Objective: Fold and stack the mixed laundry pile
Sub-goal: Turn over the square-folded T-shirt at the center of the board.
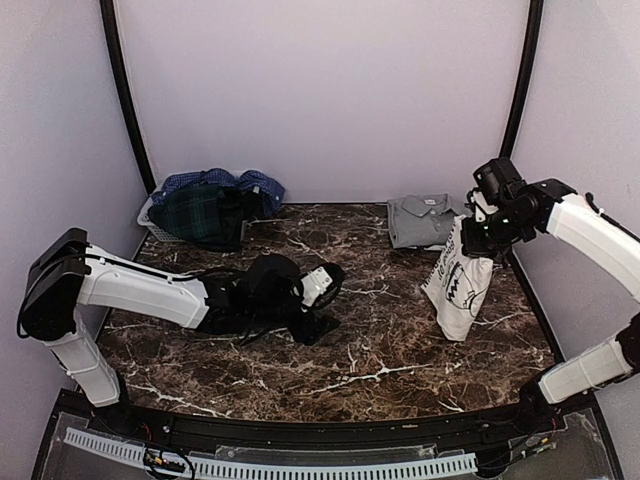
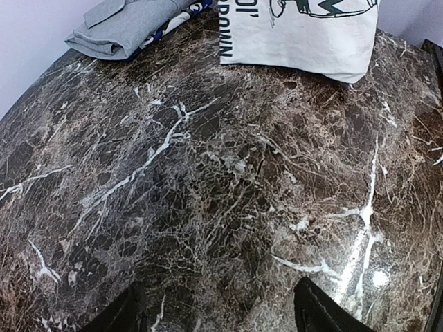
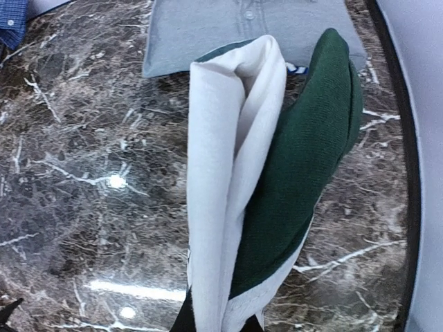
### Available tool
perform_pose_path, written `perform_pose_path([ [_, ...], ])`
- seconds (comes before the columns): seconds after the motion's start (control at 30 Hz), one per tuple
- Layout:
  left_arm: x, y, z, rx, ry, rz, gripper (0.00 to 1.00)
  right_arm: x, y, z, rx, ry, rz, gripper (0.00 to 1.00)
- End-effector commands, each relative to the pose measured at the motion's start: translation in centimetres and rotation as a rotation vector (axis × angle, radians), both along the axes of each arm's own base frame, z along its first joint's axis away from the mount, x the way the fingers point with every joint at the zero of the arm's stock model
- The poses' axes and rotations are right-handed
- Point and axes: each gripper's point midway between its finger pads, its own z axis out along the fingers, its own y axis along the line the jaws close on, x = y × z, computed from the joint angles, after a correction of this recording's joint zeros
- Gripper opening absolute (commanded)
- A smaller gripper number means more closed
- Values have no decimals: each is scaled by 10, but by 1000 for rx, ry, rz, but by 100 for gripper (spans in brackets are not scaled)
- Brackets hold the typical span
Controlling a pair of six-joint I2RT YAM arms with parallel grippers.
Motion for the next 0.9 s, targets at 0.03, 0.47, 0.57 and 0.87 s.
perform_pose_path([
  [0.03,4,6,24,-82,-18,26,72,-13,-59,19,-326,26,-78,0],
  [0.47,11,28,21,-55,-30,79,72,5,-79,21,-910,135,-182,0],
  [0.57,15,36,22,-47,-32,103,72,15,-50,-12,-993,176,-124,0],
  [0.87,21,74,46,-140,-13,219,72,43,110,-67,-861,90,133,0],
])
